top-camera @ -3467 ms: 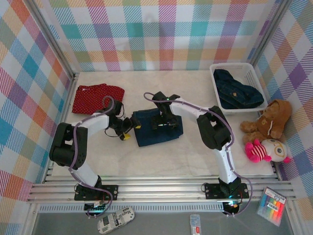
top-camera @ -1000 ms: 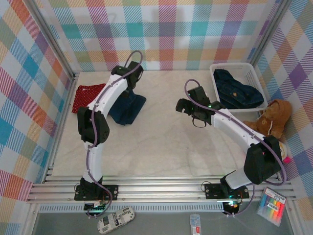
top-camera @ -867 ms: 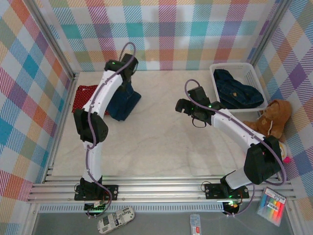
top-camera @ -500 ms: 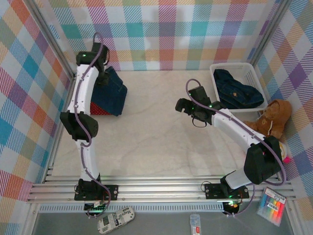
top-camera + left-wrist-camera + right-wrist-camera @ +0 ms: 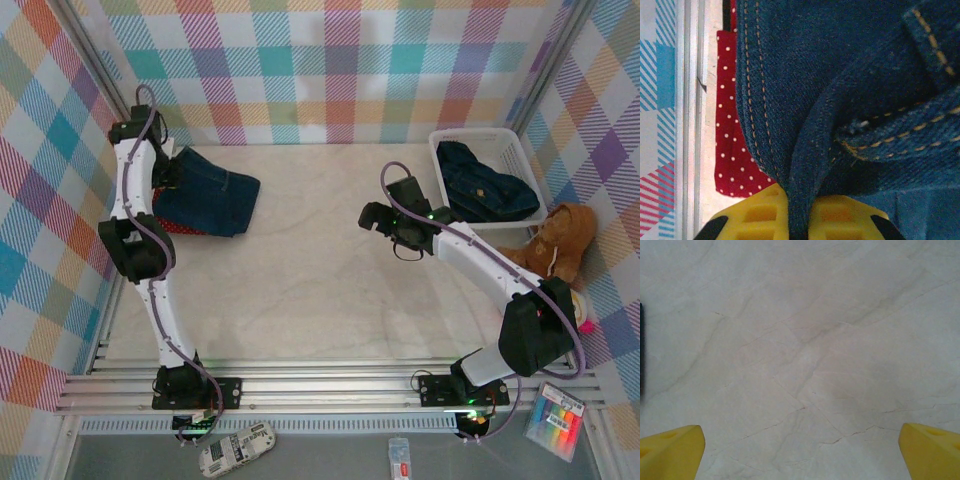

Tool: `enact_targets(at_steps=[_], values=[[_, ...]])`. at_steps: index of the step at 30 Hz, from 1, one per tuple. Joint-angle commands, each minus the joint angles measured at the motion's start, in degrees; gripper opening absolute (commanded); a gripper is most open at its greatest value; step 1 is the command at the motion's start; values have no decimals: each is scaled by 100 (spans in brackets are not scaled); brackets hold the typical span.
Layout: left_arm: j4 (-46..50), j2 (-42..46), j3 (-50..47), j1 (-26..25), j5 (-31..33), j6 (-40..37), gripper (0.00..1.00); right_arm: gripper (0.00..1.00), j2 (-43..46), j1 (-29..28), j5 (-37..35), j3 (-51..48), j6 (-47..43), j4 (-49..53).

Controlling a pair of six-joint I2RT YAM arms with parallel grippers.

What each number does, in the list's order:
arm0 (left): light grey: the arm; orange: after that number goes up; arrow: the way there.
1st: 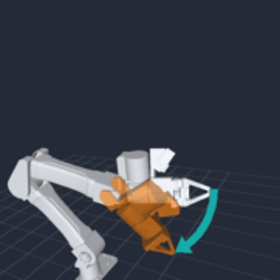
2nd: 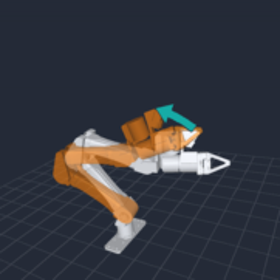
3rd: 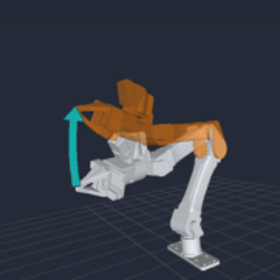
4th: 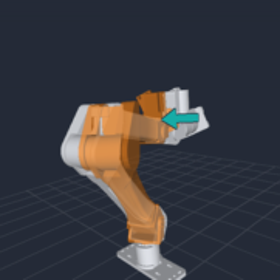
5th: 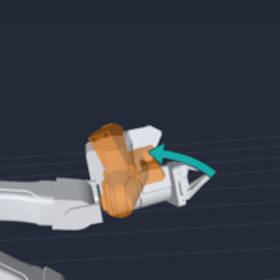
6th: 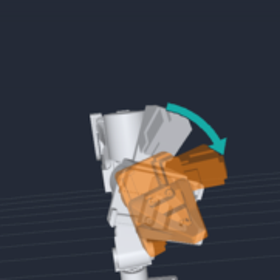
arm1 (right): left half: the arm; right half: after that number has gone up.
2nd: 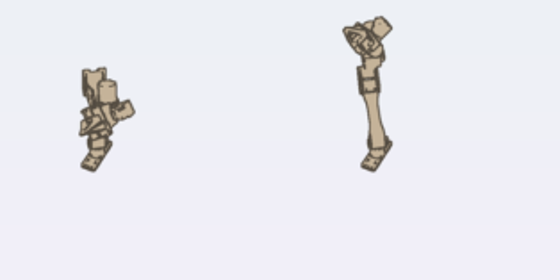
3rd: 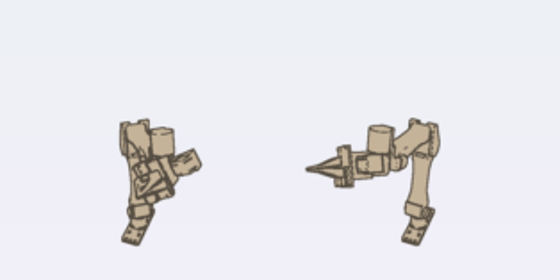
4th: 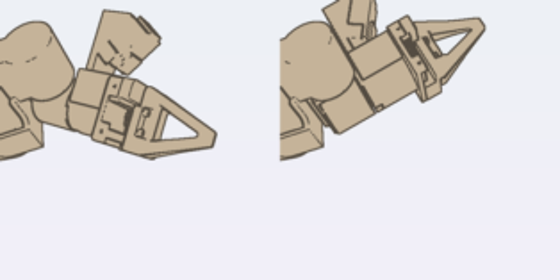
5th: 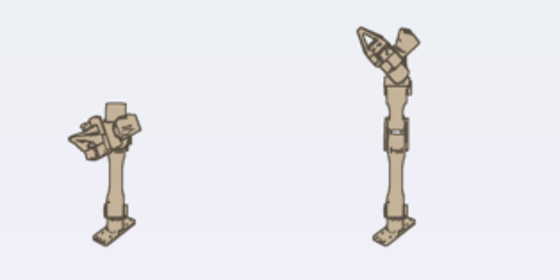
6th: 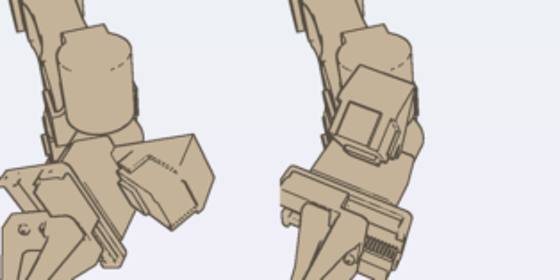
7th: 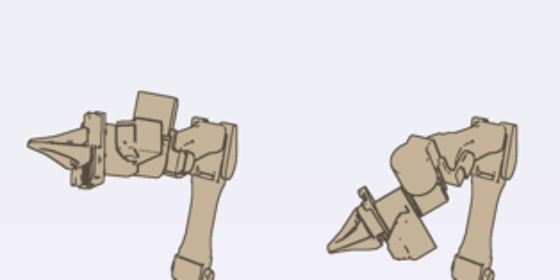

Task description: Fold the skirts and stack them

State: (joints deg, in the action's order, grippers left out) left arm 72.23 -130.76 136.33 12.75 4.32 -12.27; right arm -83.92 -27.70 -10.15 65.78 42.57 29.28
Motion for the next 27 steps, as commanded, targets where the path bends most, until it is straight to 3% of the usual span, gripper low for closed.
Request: enact_targets(at_steps=[1,4,7,9,12,16,18,20,22,25,27], values=[[-556,-305,8,284,-69,162,27,99,297,28,-7,-5,129,165],[-488,-573,305,510,200,719,48,99,549,27,-185,-167,106,140],[-406,-446,414,648,324,1332,83,99,852,37,-514,-256,-116,117],[-506,-121,211,692,130,1726,98,99,1055,90,-813,-292,-370,37],[-1036,635,-676,687,-517,2430,100,99,1230,402,-1093,-321,-793,-118],[-2457,1881,-2625,654,-1975,3574,100,99,1062,1223,-1563,1,-1519,93],[-3226,2397,-3498,564,-2668,4069,100,99,871,1750,-1451,143,-1841,106],[-3839,2763,-4152,419,-3279,4416,100,99,502,2399,-736,382,-2197,168],[-3981,2994,-4504,-31,-3457,4499,100,99,-8,2809,-336,784,-2552,357],[-3855,3186,-4847,-509,-3403,4435,100,99,-764,3054,-854,1452,-3082,602],[-3940,3349,-5166,-694,-3362,4493,100,99,-1285,3271,-816,1921,-3489,775]])
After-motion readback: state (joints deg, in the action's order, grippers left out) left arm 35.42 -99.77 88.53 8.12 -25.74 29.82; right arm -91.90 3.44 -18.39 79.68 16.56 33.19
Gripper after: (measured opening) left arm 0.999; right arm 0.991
